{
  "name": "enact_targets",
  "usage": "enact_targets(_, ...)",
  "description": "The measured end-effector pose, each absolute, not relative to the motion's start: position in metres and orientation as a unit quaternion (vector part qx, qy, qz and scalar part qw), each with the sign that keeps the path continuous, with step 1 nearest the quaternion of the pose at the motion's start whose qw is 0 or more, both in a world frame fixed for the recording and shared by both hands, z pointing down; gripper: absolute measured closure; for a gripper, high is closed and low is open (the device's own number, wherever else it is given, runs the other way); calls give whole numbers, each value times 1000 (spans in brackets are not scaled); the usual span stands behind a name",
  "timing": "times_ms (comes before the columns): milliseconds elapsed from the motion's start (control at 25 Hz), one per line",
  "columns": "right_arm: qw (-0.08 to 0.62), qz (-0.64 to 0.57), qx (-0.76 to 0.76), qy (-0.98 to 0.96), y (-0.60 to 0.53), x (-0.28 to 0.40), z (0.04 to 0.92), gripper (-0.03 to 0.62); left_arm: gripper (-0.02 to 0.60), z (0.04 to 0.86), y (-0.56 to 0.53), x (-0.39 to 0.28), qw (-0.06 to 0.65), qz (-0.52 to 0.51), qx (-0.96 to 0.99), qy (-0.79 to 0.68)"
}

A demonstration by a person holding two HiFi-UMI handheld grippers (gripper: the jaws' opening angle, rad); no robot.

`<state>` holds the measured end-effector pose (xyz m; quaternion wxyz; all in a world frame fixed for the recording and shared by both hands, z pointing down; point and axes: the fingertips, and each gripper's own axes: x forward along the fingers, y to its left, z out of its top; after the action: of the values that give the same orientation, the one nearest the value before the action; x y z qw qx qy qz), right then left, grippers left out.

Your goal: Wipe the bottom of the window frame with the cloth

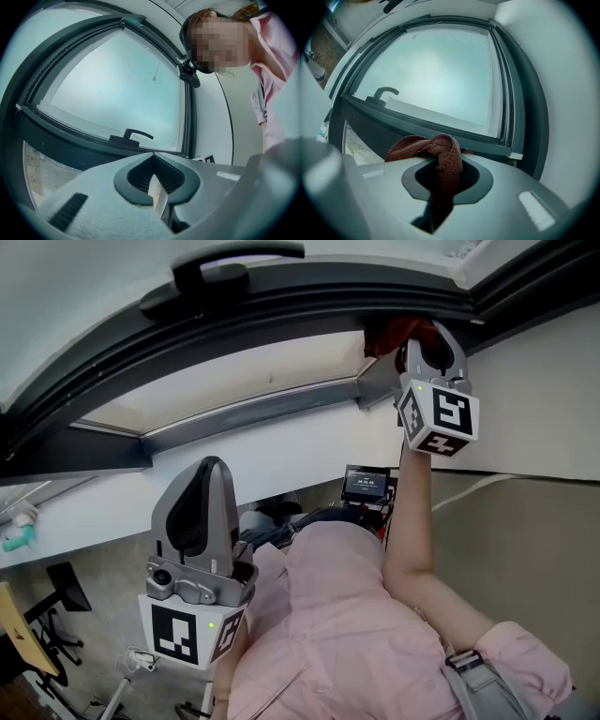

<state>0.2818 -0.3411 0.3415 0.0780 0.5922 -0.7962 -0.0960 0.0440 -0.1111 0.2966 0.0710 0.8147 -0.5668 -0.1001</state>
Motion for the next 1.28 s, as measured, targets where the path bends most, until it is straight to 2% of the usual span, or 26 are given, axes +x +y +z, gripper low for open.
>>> enact_targets(520,69,-91,587,-802,-342,285,342,540,584,316,-123,44,66,-64,810,-579)
enact_targets(1280,65,-86,603,-791,-346,293,343,540,585,320,-125,41,76,-65,809,-579)
